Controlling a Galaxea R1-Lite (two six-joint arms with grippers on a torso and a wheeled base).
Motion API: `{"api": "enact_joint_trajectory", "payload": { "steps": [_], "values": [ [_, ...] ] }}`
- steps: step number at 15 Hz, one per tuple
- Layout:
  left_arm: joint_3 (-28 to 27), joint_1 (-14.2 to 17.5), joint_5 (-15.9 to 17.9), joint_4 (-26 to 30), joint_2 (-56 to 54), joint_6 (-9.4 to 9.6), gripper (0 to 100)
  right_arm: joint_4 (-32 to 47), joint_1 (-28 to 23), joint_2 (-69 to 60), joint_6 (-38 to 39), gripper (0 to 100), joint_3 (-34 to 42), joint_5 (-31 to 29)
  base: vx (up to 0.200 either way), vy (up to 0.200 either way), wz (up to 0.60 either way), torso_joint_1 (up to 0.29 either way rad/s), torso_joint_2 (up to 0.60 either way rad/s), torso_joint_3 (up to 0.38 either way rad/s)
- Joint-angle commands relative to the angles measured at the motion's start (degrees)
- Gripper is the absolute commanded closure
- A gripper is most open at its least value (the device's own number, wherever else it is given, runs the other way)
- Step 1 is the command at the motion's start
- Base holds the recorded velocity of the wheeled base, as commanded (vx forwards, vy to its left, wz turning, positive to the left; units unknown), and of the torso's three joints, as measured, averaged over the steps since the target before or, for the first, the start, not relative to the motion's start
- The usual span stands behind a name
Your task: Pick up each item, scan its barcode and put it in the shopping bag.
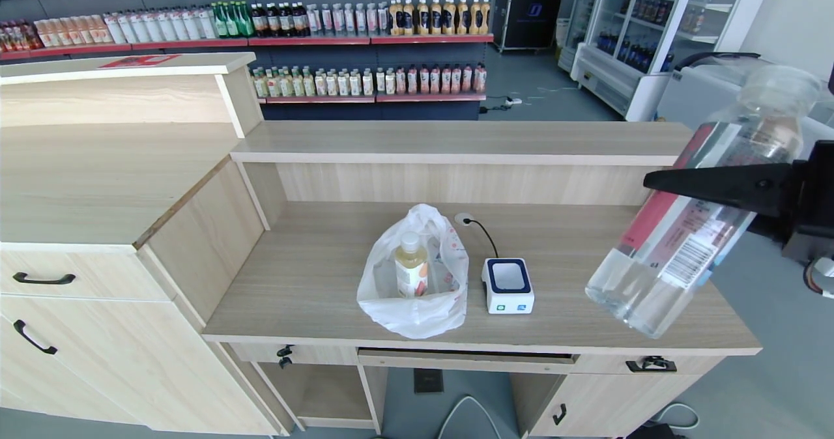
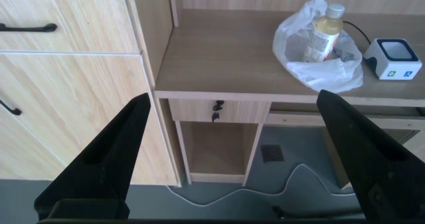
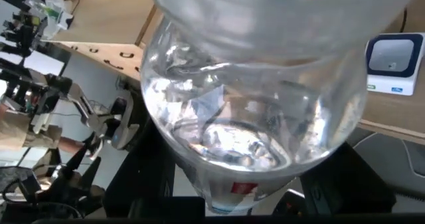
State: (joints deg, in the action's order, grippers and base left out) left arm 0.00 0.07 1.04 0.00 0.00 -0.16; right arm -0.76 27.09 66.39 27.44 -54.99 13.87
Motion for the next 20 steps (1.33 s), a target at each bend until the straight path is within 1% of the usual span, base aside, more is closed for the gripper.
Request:
{"api": "enact_joint_trajectory", "payload": {
  "steps": [1,6,8,10,13,20],
  "values": [
    [0.00,0.01,0.02,0.00,0.09,-0.02,0,2.60,1.56,-5.92,0.07,100,1.38,0.01,0.000,0.000,0.00,0.000,0.00,0.000],
    [0.00,0.01,0.02,0.00,0.00,-0.02,0,3.30,4.20,-10.05,0.07,100,3.75,-0.43,0.000,0.000,0.00,0.000,0.00,0.000],
    [0.00,0.01,0.02,0.00,0.09,-0.02,0,3.30,6.49,-10.84,-0.02,100,3.75,-2.01,0.000,0.000,0.00,0.000,0.00,0.000],
    [0.00,0.01,0.02,0.00,0.00,-0.02,0,3.30,8.60,-11.46,0.07,100,3.93,-2.18,0.000,0.000,0.00,0.000,0.00,0.000],
    [0.00,0.01,0.02,0.00,0.00,-0.02,0,3.30,9.83,-12.43,-0.02,100,4.63,-2.36,0.000,0.000,0.00,0.000,0.00,0.000],
    [0.00,0.01,0.02,0.00,0.00,-0.02,0,3.30,10.88,-12.78,-0.02,100,4.54,-1.92,0.000,0.000,0.00,0.000,0.00,0.000]
  ]
}}
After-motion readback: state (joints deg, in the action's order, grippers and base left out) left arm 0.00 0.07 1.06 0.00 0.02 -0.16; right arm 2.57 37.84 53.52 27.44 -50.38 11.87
